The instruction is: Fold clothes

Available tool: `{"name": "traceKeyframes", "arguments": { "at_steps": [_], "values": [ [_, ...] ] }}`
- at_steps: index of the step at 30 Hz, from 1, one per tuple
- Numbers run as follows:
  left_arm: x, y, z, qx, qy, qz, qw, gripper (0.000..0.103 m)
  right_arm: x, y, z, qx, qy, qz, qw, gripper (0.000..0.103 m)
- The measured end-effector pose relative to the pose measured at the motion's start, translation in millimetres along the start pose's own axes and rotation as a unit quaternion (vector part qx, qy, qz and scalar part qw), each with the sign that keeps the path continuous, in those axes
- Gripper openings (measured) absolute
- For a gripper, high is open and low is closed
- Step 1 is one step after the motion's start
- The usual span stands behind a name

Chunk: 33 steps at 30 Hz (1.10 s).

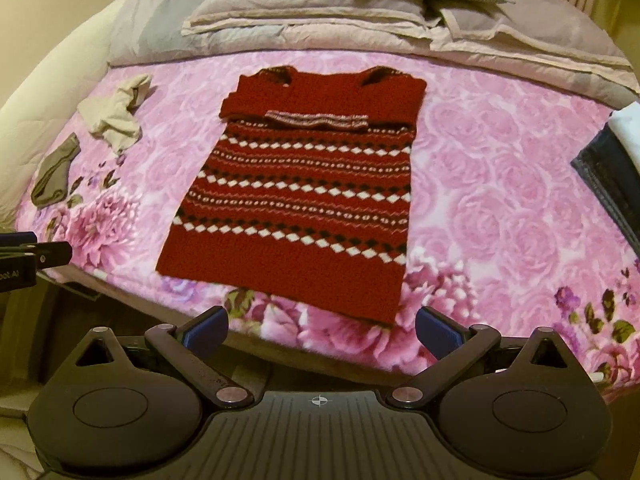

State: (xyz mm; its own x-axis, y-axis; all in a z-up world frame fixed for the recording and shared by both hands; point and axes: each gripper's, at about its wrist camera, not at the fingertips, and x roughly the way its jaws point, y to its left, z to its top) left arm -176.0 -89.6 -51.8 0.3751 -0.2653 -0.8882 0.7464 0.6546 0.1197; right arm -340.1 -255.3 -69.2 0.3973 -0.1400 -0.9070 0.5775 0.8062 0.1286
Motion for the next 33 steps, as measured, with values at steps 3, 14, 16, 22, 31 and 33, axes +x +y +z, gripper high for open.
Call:
{"name": "traceKeyframes", "arguments": {
  "at_steps": [3,14,16,22,31,33],
  "values": [
    [0.5,0.0,-1.0,0.003,0.002,-0.002,1.0000,0.049,1.0,2.0,-1.8,0.000,0.003,0.000,1.000,0.102],
    [8.6,-2.7,1.9,0.010,0.005,-0.014,0.9998,0.049,7.6,5.4,-1.8,0.013,0.008,-0.012,1.000,0.102],
    [10.3,-2.9,2.4,0.010,0.005,-0.015,0.9998,0.049,8.8,4.6,-1.3,0.013,0.007,-0.013,1.000,0.102],
    [16.8,-3.6,3.9,0.010,0.002,-0.020,0.9998,0.049,12.9,1.1,0.5,0.016,0.004,-0.017,1.000,0.102],
    [52.6,12.7,-3.4,-0.014,-0.003,-0.028,0.9995,0.049,44.2,-12.2,-3.8,0.041,-0.010,-0.028,0.999,0.102],
    [67.3,19.4,-7.4,-0.023,0.001,-0.028,0.9994,0.049,57.9,-15.9,-7.7,0.047,-0.008,-0.030,0.998,0.102]
  ]
}}
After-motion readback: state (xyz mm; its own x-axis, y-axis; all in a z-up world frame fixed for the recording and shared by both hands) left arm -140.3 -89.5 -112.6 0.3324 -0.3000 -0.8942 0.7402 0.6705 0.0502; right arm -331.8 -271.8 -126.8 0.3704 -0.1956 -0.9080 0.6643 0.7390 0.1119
